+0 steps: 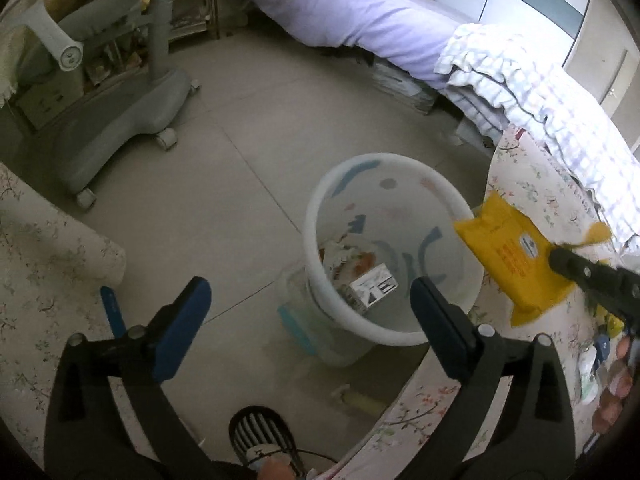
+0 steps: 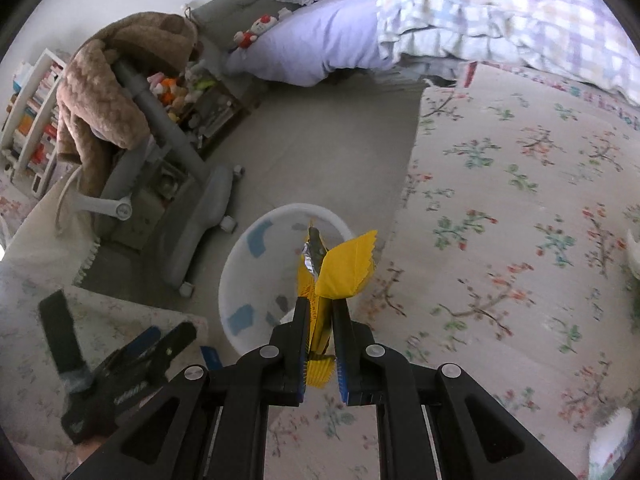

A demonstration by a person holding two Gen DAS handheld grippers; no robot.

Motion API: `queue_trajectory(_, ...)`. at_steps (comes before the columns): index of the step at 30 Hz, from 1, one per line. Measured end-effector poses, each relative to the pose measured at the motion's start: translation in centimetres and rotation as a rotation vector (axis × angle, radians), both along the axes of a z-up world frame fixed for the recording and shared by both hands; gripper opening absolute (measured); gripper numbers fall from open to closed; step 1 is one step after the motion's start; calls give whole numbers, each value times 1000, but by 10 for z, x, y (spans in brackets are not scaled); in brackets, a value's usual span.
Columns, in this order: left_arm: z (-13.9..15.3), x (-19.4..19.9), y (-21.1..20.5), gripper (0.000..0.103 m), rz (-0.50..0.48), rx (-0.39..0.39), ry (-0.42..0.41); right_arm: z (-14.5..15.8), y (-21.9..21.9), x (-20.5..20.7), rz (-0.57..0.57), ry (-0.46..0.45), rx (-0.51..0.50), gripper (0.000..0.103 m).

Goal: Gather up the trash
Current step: 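Carry the white paper bag over the bin and open the left tool, then lower the yellow piece over the bin and open the right tool, then move both tools back toward the trash pile on the bed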

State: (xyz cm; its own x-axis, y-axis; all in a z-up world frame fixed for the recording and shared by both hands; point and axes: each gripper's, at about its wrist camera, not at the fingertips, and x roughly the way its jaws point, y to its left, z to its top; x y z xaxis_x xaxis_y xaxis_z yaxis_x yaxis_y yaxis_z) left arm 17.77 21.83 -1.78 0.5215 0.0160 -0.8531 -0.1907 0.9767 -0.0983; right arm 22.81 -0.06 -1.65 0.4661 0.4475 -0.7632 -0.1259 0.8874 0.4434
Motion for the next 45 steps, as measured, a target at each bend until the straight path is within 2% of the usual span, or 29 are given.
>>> queue_trajectory(5,-2,-5,2,100,-10,24,4,-7,14,15,0,5,-14,12)
queue_trajectory(10,1,-7,2,100,-15,13,-1,-8,22,23,1,-16,-10,15)
queue_trajectory(12,2,-7,-1,100,-20,14,-4,-6,24,24,12,-33,-18,25)
queue_trajectory(13,2,-7,-2,100,-23,16,-4,-3,25,24,22,-41,-33,44)
queue_trajectory(14,2,-7,-3,100,-28,19,-3,-1,25,23,19,-45,-52,71)
queue_trajectory(15,2,-7,-4,100,-30,22,-3,1,24,21,10,-52,-66,79)
queue_trajectory(16,2,-8,-5,100,-34,24,-2,4,23,18,2,-67,-74,81)
queue_trajectory(28,7,-13,-30,100,-91,39,1,22,-29,-20,-38,-65,-176,82)
queue_trajectory(33,7,-15,-48,100,-135,56,4,31,-70,-52,-54,-73,-225,84)
queue_trajectory(45,10,-25,-102,100,-227,57,27,44,-175,-118,-153,-19,-282,85)
